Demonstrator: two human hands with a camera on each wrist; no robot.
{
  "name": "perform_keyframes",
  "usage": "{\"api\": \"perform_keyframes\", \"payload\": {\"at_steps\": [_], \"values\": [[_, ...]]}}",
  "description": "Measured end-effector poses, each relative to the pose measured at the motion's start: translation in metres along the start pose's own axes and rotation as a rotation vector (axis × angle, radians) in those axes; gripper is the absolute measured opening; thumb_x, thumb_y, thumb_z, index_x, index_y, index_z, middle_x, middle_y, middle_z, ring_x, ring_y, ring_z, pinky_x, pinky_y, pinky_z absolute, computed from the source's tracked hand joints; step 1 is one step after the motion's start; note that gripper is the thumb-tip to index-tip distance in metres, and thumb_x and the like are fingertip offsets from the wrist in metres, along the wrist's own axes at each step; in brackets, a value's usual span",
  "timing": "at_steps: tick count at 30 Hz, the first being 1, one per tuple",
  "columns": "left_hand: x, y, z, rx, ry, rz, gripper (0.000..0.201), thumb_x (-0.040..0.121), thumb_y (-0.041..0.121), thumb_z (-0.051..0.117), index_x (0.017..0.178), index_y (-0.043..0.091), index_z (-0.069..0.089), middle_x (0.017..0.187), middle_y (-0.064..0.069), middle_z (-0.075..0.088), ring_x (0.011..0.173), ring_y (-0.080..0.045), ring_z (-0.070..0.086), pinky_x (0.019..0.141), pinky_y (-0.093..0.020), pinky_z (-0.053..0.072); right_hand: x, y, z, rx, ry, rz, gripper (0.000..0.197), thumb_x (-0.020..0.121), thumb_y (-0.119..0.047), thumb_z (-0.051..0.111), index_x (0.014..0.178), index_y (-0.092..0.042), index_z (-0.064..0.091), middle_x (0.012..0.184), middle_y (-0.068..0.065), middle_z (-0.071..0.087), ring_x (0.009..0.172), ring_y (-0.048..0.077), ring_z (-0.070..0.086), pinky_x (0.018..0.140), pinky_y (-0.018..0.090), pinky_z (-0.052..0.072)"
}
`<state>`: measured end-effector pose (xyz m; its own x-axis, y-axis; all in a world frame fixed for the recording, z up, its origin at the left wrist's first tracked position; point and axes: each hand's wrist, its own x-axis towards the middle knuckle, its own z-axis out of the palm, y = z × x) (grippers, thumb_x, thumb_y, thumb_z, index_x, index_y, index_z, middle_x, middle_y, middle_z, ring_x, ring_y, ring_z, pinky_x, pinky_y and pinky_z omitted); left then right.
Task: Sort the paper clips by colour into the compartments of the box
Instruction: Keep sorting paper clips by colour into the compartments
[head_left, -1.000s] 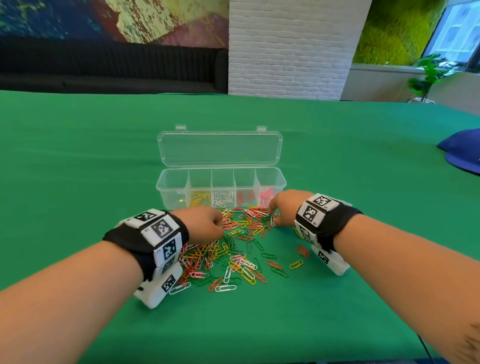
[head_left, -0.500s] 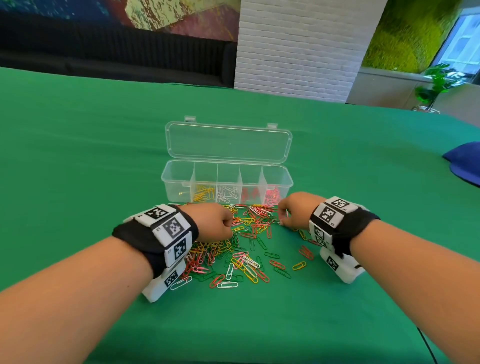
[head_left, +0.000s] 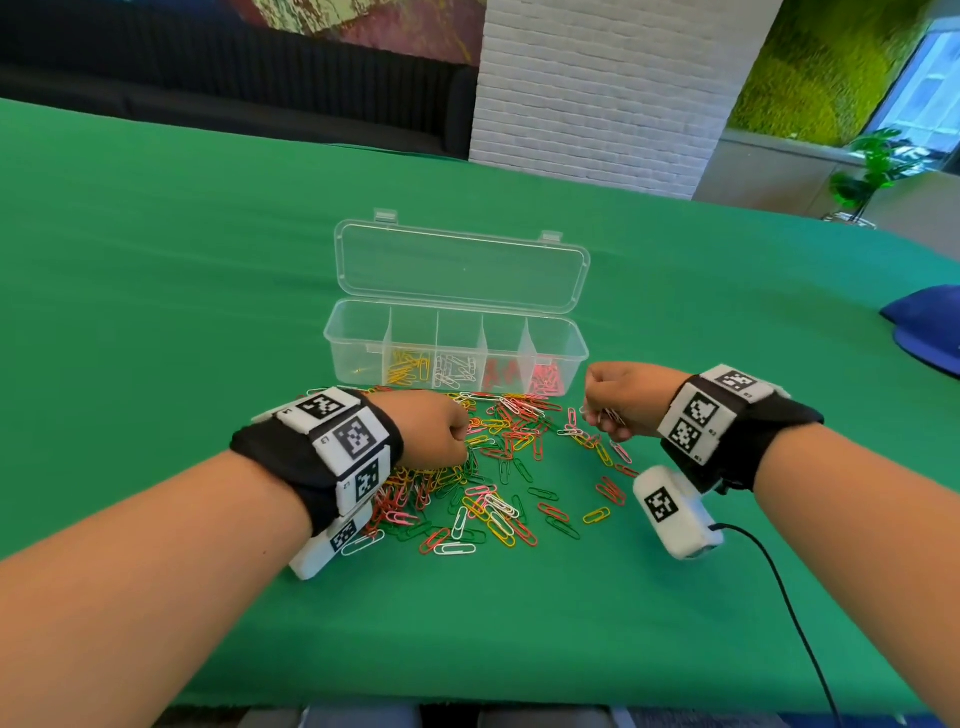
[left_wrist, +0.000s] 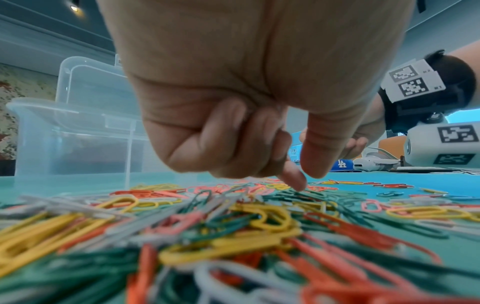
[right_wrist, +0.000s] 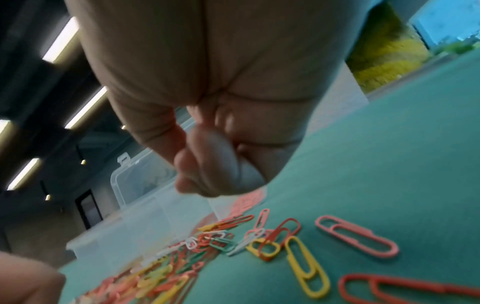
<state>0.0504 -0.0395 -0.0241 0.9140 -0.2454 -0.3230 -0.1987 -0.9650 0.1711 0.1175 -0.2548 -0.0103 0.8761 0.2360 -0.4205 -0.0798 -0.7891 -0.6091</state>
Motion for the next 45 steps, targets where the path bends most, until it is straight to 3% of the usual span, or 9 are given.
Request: {"api": "perform_keyframes", "payload": {"at_steps": [8, 14, 18, 20, 22, 31, 35, 41, 45], "values": [[-0.003, 0.004, 0.001, -0.005, -0.015, 0.116, 0.012, 0.092, 0.035, 0.051, 0.085, 0.025, 0.053, 0.076, 0.010, 0.049, 0.069, -0.011, 0.045, 0.056, -0.023, 0.033, 0.000, 0.009, -0.001, 0.319, -0.027, 0.080, 0.034, 0.089, 0.005, 0.022, 0.081, -0.007, 0.052, 0.056, 0.004, 0.041, 0.040, 0.013, 0.041, 0.033, 0.015, 0.031], [-0.005, 0.004, -0.001, -0.024, -0.017, 0.156, 0.012, 0.095, 0.035, 0.049, 0.095, 0.033, 0.061, 0.076, 0.017, 0.048, 0.071, -0.004, 0.047, 0.062, -0.022, 0.035, -0.005, 0.016, -0.009, 0.352, -0.076, 0.112, 0.032, 0.088, 0.000, 0.027, 0.066, -0.004, 0.050, 0.053, 0.004, 0.043, 0.035, 0.011, 0.042, 0.031, 0.014, 0.027], [-0.005, 0.005, -0.004, -0.043, -0.015, 0.176, 0.022, 0.098, 0.027, 0.041, 0.101, 0.034, 0.062, 0.080, 0.009, 0.056, 0.065, -0.007, 0.047, 0.059, -0.021, 0.038, -0.006, 0.010, -0.011, 0.005, -0.017, 0.094, 0.021, 0.088, -0.011, 0.047, 0.068, -0.010, 0.052, 0.055, -0.001, 0.042, 0.042, 0.011, 0.034, 0.041, 0.019, 0.027], [-0.005, 0.008, -0.003, -0.049, -0.011, 0.207, 0.025, 0.098, 0.025, 0.040, 0.104, 0.035, 0.062, 0.091, 0.002, 0.062, 0.073, -0.013, 0.052, 0.064, -0.022, 0.041, -0.010, 0.007, -0.009, -0.322, 0.047, 0.026, 0.017, 0.088, -0.020, 0.055, 0.071, -0.018, 0.058, 0.057, -0.005, 0.043, 0.050, 0.012, 0.038, 0.048, 0.019, 0.030], [-0.006, 0.014, -0.001, -0.047, -0.022, 0.246, 0.021, 0.096, 0.028, 0.044, 0.105, 0.035, 0.062, 0.085, 0.006, 0.060, 0.073, -0.011, 0.054, 0.067, -0.024, 0.043, -0.013, 0.004, -0.004, -0.494, 0.099, -0.068, 0.008, 0.087, -0.023, 0.058, 0.080, -0.023, 0.061, 0.061, -0.011, 0.046, 0.059, 0.009, 0.044, 0.050, 0.019, 0.030], [-0.004, 0.027, 0.005, 0.031, -0.114, 0.302, 0.028, 0.084, 0.040, 0.066, 0.110, 0.034, 0.060, 0.068, 0.011, 0.042, 0.059, -0.001, 0.041, 0.056, -0.022, 0.033, -0.003, 0.001, 0.011, -0.694, 0.147, -0.187, 0.011, 0.085, -0.022, 0.061, 0.095, -0.024, 0.064, 0.061, -0.010, 0.040, 0.055, 0.002, 0.038, 0.048, 0.019, 0.028], [-0.004, 0.026, 0.006, 0.030, -0.094, 0.301, 0.024, 0.084, 0.039, 0.066, 0.107, 0.033, 0.061, 0.066, 0.011, 0.043, 0.059, -0.001, 0.041, 0.062, -0.024, 0.035, -0.002, -0.001, 0.013, -0.729, 0.132, -0.199, 0.003, 0.086, -0.023, 0.061, 0.090, -0.023, 0.061, 0.063, -0.012, 0.041, 0.056, 0.000, 0.037, 0.048, 0.018, 0.026], [-0.005, 0.029, 0.006, 0.005, -0.072, 0.320, 0.023, 0.084, 0.038, 0.065, 0.106, 0.030, 0.062, 0.063, 0.010, 0.042, 0.055, -0.001, 0.040, 0.053, -0.021, 0.031, 0.000, 0.001, 0.015, -0.771, 0.168, -0.199, 0.018, 0.087, -0.017, 0.052, 0.097, -0.013, 0.066, 0.064, -0.010, 0.044, 0.071, 0.017, 0.048, 0.050, 0.019, 0.030], [-0.006, 0.030, 0.006, 0.048, -0.082, 0.332, 0.024, 0.084, 0.037, 0.066, 0.107, 0.030, 0.061, 0.066, 0.011, 0.043, 0.058, -0.001, 0.041, 0.053, -0.019, 0.030, 0.000, 0.002, 0.016, -0.766, 0.169, -0.180, 0.011, 0.085, -0.020, 0.052, 0.088, -0.014, 0.060, 0.071, -0.001, 0.050, 0.070, 0.019, 0.047, 0.050, 0.018, 0.029]]}}
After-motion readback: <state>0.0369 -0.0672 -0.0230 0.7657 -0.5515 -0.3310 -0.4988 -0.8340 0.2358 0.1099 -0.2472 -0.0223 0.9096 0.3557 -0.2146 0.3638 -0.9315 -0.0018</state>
